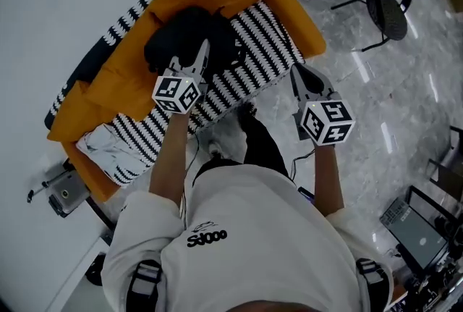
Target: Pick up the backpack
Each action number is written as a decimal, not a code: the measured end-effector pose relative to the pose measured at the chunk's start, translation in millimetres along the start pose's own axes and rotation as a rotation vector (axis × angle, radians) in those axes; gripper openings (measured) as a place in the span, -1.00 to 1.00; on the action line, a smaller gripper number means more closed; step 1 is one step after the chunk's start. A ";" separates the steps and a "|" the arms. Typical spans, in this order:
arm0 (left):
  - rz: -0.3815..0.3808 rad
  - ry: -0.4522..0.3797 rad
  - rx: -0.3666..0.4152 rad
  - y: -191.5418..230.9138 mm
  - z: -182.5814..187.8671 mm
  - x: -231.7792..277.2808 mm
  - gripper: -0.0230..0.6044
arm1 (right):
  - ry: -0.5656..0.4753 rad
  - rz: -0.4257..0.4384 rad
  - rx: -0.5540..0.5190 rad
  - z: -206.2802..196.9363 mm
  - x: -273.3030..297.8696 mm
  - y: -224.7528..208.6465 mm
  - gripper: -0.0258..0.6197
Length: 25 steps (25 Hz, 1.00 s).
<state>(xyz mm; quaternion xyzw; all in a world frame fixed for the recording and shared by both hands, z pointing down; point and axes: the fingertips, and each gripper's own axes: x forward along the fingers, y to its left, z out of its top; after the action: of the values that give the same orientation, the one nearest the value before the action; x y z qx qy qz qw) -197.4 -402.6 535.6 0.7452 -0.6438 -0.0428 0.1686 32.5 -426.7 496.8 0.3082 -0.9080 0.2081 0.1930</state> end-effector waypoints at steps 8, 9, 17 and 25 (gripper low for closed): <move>0.050 -0.078 0.135 -26.0 61.9 -100.6 -0.80 | -0.098 -0.004 -0.117 20.2 -52.4 60.9 -0.80; 0.051 -0.082 0.142 -30.9 66.0 -111.5 -0.80 | -0.109 -0.006 -0.131 22.6 -58.6 68.4 -0.80; 0.019 -0.127 0.196 -68.5 97.0 -201.8 -0.80 | -0.189 0.003 -0.231 32.1 -113.7 145.6 -0.80; -0.026 -0.138 0.258 -94.5 118.6 -273.1 -0.80 | -0.256 -0.048 -0.298 28.3 -164.5 208.3 -0.80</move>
<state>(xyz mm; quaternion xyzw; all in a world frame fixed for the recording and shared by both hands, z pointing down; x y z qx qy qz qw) -187.1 -149.0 353.3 0.7643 -0.6442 -0.0133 0.0262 13.8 -211.2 340.4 0.3216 -0.9383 0.0257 0.1243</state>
